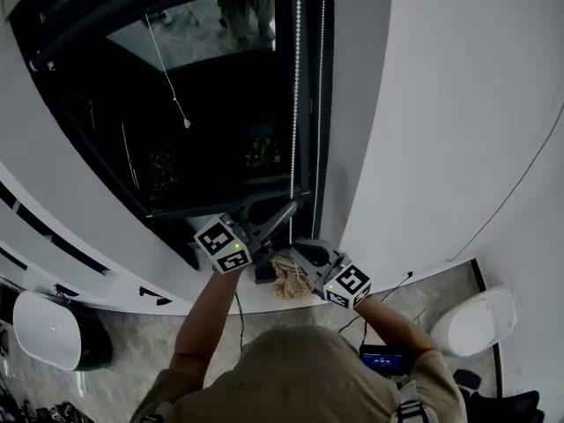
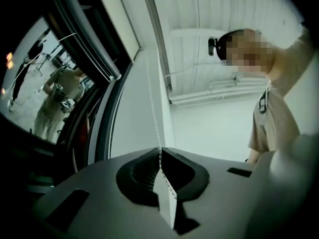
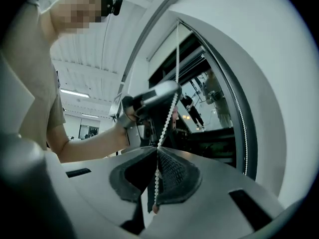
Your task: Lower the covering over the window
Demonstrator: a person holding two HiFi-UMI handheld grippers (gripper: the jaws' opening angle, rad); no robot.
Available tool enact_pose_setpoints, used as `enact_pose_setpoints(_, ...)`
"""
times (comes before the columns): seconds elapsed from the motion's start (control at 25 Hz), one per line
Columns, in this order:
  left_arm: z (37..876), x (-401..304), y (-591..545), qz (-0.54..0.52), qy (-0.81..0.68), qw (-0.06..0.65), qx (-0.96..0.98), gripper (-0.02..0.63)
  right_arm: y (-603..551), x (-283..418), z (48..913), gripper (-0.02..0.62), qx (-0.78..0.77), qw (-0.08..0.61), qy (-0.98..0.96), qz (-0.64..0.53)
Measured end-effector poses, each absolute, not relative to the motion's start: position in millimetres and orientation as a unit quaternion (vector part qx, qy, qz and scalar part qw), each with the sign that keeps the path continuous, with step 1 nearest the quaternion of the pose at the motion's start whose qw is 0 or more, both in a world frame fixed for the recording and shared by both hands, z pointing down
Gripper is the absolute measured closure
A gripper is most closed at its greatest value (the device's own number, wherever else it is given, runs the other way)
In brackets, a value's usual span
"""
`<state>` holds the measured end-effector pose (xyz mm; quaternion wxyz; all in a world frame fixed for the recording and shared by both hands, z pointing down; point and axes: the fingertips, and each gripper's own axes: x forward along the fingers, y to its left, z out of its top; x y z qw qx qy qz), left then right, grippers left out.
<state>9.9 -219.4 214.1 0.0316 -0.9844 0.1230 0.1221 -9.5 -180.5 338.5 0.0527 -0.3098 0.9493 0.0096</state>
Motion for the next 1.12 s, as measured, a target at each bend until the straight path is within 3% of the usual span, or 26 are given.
enact_pose_setpoints(0.04,213,17,-219,0.115,0.134,0.037,-0.984,0.58,-177,-8,337,0.581,-0.306,0.05,0.95,0.017)
enact_pose_setpoints(0.16,225,18,-210,0.121,0.156,0.048,-0.979,0.584,-165,5,325,0.58,-0.298,0.056,0.952,0.049)
enact_pose_setpoints(0.28,261,17,-206,0.089,0.177,0.046,-0.979,0.584,-165,30,285,0.503,-0.306,0.105,0.945,0.055)
enact_pose_setpoints(0.52,289,12,-190,0.11,0.173,0.006,-0.979,0.584,-200,23,223,0.502,-0.305,0.09,0.943,0.101)
enact_pose_setpoints(0.64,289,12,-187,0.109,0.166,0.008,-0.98,0.584,-202,13,211,0.513,-0.301,0.099,0.941,0.115)
enact_pose_setpoints(0.76,289,12,-183,0.104,0.153,0.015,-0.983,0.584,-203,8,212,0.58,-0.298,0.11,0.944,0.091)
enact_pose_setpoints(0.84,281,5,-177,0.13,0.128,0.026,-0.983,0.583,-205,11,221,0.586,-0.302,0.114,0.944,0.068)
enact_pose_setpoints(0.88,269,-3,-176,0.163,0.116,0.023,-0.979,0.569,-207,13,231,0.586,-0.306,0.109,0.944,0.059)
enact_pose_setpoints(0.92,252,-13,-178,0.199,0.111,0.018,-0.974,0.459,-207,14,243,0.586,-0.308,0.098,0.945,0.049)
enact_pose_setpoints(0.96,234,-19,-181,0.222,0.112,0.02,-0.968,0.437,-206,15,255,0.586,-0.309,0.087,0.946,0.039)
enact_pose_setpoints(1.12,185,14,-201,0.178,0.126,0.065,-0.974,0.437,-194,7,270,0.586,-0.292,0.072,0.953,0.043)
